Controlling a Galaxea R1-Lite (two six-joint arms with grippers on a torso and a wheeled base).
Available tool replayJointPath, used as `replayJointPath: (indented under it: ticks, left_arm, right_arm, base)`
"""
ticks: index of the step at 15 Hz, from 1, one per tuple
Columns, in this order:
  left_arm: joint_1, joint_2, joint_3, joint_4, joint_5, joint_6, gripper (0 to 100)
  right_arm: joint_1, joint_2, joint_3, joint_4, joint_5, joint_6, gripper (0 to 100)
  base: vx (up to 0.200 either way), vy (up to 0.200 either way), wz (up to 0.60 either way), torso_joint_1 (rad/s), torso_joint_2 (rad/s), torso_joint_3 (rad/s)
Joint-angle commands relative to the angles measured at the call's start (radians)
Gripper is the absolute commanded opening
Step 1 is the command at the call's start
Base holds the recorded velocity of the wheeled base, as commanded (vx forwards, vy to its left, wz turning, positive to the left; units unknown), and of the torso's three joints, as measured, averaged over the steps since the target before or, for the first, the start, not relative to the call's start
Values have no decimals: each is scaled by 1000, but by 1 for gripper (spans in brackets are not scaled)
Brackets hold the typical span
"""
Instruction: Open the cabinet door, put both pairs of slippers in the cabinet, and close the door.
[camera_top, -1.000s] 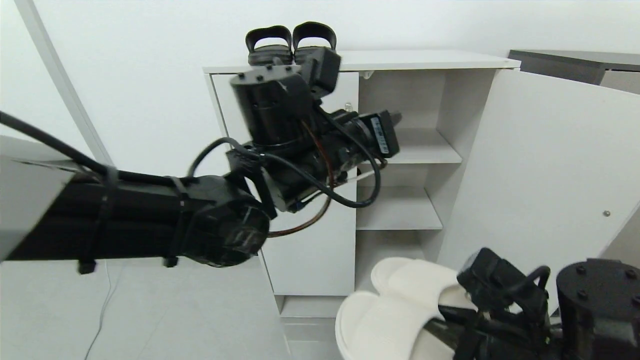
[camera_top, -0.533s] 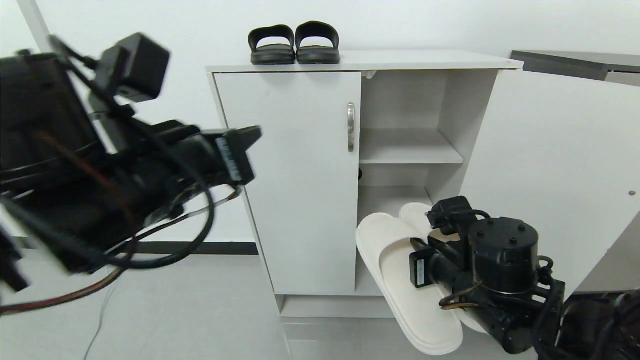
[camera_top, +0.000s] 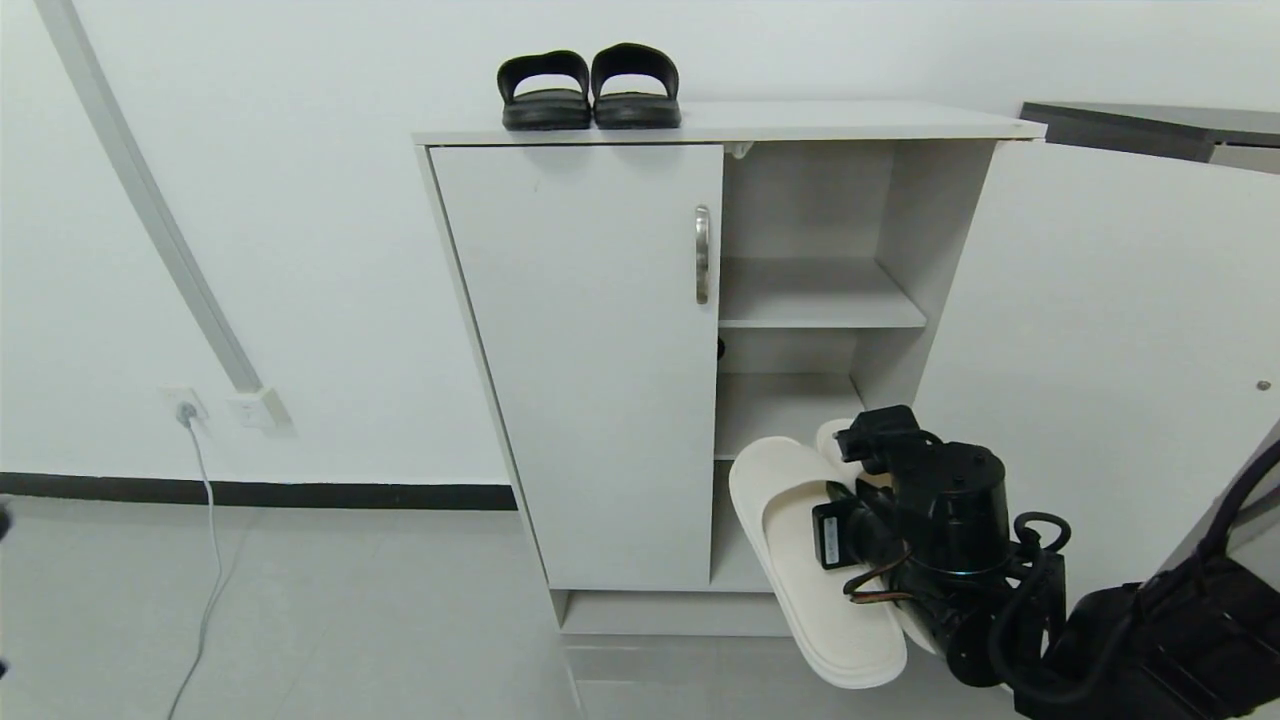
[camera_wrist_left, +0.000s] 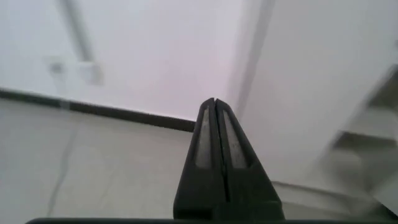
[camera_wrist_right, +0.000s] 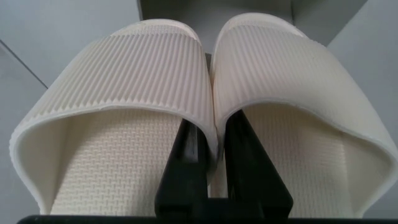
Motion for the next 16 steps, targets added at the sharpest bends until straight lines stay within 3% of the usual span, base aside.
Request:
replayJointPath:
  ticks: [1, 3, 5, 8, 11, 14, 16]
  left_arm:
    - [207, -330, 209, 65, -24, 11, 0]
    - [217, -436, 232, 171, -27, 14, 0]
    - [212, -554, 261, 265, -78, 46, 0]
    - [214, -563, 293, 292, -130, 47, 0]
    - [203, -565, 289, 394, -348, 55, 0]
    - [99, -580, 290, 386, -371, 69, 0]
    - [131, -626, 293, 374, -369, 67, 0]
  right_arm:
    - [0, 11, 0, 0, 1, 0, 0]
    - [1, 11, 2, 0, 1, 0, 0]
    - [17, 8, 9, -23, -1, 0, 0]
    - [30, 11, 23, -45, 1, -4, 0]
    - [29, 21, 23, -46, 1, -4, 0]
    - [32, 22, 23, -46, 1, -2, 0]
    - [33, 24, 26, -59, 1, -4, 0]
  base:
    - [0, 0, 0, 0, 0, 0]
    - [0, 0, 0, 0, 0, 0]
    - [0, 0, 0, 0, 0, 0]
    - [0, 0, 0, 0, 0, 0]
    - [0, 0, 0, 0, 0, 0]
    - [0, 0, 0, 0, 0, 0]
    - [0, 0, 0, 0, 0, 0]
